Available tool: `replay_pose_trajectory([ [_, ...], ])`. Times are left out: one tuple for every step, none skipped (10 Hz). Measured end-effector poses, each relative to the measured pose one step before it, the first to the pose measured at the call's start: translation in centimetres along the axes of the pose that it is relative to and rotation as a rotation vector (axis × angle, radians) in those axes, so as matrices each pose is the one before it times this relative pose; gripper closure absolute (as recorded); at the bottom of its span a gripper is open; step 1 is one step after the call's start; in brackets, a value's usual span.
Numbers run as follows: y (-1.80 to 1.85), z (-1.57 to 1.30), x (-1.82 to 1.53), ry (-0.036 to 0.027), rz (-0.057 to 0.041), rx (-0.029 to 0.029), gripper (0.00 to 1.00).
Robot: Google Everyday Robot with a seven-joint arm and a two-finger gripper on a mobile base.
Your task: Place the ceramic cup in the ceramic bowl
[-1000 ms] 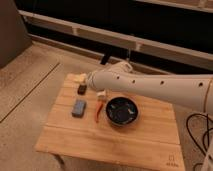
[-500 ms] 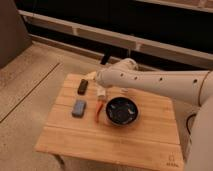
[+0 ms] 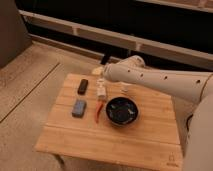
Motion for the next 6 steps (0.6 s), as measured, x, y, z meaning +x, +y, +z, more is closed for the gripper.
replay_pose_trajectory([
  [-2.018, -0.210, -1.011, -0.00610, 0.01272, 0.01999, 0.35],
  [-1.498, -0.310, -0.952, -0.00651, 0.00693, 0.02140, 0.35],
  [-1.454, -0.349, -1.065, -0.00597, 0.00437, 0.02506, 0.35],
  [-1.812, -0.461, -1.394, -0.00494, -0.00133, 0.03880, 0.35],
  [-0.834, -0.157, -0.655, 0.00046, -0.00646, 0.02252, 0.35],
  [-0.955, 0.037, -0.619, 0.00986, -0.02305, 0.03825, 0.35],
])
